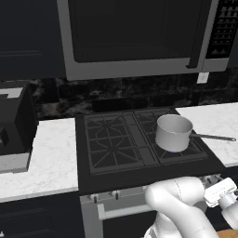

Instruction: Turn off the front right burner of the stove.

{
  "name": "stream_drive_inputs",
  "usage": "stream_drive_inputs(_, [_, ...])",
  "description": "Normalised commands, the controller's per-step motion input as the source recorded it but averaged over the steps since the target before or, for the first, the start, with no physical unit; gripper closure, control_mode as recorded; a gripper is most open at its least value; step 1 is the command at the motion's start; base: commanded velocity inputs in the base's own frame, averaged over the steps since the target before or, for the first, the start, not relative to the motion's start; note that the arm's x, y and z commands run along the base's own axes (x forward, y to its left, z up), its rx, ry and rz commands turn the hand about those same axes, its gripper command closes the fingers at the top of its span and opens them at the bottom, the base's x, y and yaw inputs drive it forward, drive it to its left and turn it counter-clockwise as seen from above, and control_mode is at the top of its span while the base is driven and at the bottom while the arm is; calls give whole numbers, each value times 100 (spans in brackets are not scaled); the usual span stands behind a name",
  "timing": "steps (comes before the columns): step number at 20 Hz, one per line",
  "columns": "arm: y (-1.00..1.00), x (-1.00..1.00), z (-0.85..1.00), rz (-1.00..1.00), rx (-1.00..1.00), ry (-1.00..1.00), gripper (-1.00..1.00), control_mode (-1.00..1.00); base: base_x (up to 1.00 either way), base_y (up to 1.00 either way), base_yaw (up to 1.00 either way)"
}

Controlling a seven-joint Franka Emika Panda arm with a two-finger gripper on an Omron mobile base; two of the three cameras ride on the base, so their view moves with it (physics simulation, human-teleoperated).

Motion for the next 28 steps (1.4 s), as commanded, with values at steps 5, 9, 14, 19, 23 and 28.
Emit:
stream_drive_inputs(5, [0,0,0,0,0,0,100,-100,0,0,0])
stream_drive_inputs(9, [-1,0,4,-1,1,0,100,-100,0,0,0])
stream_drive_inputs(14, [-11,0,22,-10,15,0,100,-100,0,0,0])
stream_drive_inputs(19, [-28,0,32,-14,29,4,100,-100,0,0,0])
stream_drive_inputs(23, [-40,3,34,-15,35,7,100,-100,0,0,0])
stream_drive_inputs(28, [-57,17,33,-15,38,6,100,-100,0,0,0])
